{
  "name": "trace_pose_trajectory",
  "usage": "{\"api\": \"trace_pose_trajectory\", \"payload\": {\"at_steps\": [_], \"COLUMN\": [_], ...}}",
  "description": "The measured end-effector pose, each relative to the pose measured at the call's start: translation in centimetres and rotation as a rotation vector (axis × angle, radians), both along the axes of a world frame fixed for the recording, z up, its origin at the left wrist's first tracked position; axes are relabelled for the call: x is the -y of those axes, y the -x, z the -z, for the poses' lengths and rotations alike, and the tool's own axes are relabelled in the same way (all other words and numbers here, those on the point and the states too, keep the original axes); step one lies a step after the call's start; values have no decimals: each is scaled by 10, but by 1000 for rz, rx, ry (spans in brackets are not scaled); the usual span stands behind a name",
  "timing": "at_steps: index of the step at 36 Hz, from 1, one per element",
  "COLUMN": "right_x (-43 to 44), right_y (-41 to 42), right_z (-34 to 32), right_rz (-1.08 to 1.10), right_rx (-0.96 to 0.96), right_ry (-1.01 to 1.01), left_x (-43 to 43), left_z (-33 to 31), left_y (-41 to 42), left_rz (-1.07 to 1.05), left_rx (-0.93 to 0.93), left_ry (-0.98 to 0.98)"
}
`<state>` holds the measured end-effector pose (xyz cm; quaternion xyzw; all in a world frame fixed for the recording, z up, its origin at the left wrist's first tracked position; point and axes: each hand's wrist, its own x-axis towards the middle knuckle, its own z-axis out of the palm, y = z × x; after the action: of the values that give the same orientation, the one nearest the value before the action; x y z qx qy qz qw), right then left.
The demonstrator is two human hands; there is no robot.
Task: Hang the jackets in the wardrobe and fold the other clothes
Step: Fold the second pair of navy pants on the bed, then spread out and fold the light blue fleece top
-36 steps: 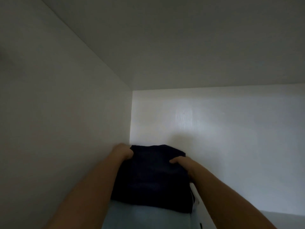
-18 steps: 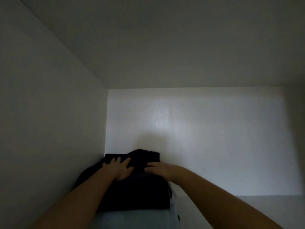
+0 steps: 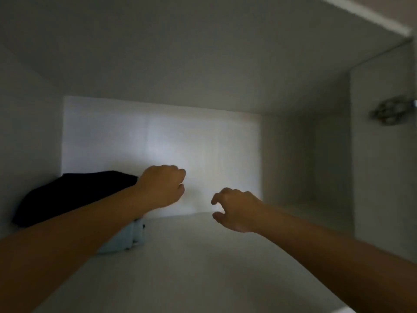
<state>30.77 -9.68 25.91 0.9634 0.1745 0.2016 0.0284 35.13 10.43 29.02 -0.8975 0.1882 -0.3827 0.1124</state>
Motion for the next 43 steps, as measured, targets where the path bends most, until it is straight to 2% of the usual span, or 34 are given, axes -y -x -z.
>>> {"api": "trace_pose_trajectory", "payload": {"at_steps": [5,11,18,22,25,30,35,43], "right_x": [98,219,318,357,379,407,442,530], "right_y": [128,301,512,619,690,795,894,1040], "right_z": [17,59,110,156,191,236,265,296], "right_rz": [104,313,692,926,1078,1301,1489,1768], "right_rx": [151,187,258,377,463,636,779,849], "right_ry": [64,41,-262,-507,-676,-851,-927,-1004], "left_x": [119,261,397,471,523,603,677,809], "left_z": [13,51,134,192,227,276,321,354], "left_y": [102,239,377,466,537,647,754,912], "left_rz": [377,842,1310,1518,1629,1751,1821,1908], "left_rx": [96,61,-388,-701,-917,-1155,-1399,-1622], "left_ry": [-66,96,536,637,602,472,328,20]}}
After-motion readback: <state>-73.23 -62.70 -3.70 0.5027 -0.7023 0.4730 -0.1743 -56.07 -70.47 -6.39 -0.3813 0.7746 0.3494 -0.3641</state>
